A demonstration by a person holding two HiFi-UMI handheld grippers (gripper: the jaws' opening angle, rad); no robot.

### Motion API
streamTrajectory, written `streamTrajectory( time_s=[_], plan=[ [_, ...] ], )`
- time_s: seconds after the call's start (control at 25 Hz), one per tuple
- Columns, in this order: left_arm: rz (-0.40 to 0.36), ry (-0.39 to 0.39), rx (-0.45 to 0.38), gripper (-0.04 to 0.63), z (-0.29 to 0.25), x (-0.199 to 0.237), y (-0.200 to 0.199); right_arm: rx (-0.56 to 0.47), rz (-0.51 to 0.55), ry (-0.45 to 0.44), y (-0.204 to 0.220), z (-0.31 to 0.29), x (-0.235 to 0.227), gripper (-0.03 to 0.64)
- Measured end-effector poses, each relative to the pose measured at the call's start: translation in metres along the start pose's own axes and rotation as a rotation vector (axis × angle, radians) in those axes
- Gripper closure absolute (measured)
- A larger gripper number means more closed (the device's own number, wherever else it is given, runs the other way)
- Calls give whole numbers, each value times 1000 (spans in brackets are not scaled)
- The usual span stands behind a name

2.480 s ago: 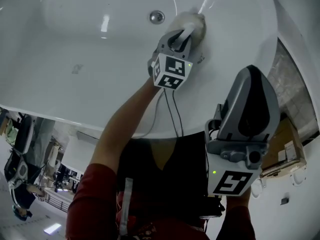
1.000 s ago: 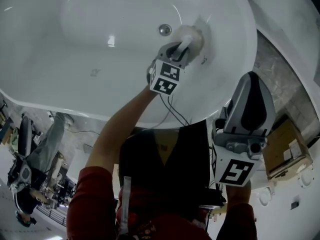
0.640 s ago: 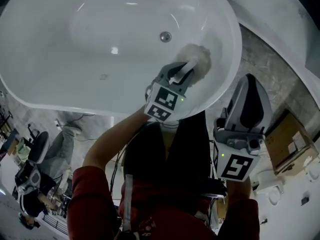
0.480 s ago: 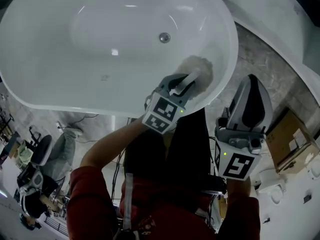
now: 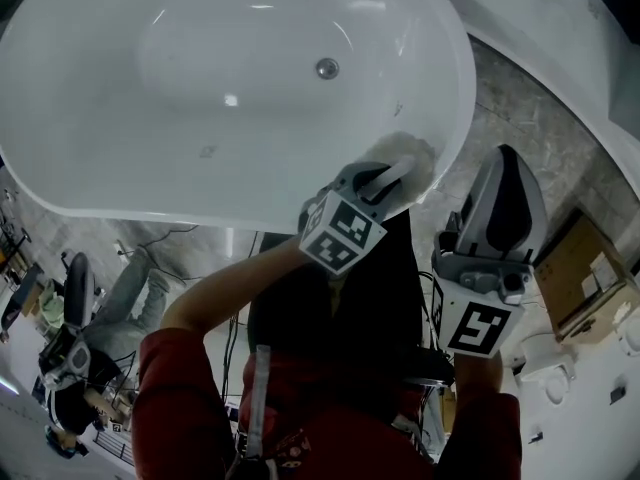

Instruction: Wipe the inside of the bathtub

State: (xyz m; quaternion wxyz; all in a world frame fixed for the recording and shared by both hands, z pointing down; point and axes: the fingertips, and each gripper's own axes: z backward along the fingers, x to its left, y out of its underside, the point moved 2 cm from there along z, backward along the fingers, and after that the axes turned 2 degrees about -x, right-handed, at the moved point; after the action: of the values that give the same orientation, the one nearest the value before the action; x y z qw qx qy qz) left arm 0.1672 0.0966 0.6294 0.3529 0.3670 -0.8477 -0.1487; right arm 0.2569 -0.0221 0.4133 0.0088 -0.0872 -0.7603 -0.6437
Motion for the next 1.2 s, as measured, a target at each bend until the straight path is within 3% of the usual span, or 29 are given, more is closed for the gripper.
streamTrajectory(
  time_s=[0.16,0.56,1.2],
  plan=[
    [-38,-2,11,499,-6,0,-1,4,-5,0,4,0,-2,606],
    [-32,-48,59,499,-30,27,18,19,-31,-28,22,-9,1,606],
    [-10,-181,145,499,-106,129,82,35,-40,-173,73,-51,35,606]
  ],
)
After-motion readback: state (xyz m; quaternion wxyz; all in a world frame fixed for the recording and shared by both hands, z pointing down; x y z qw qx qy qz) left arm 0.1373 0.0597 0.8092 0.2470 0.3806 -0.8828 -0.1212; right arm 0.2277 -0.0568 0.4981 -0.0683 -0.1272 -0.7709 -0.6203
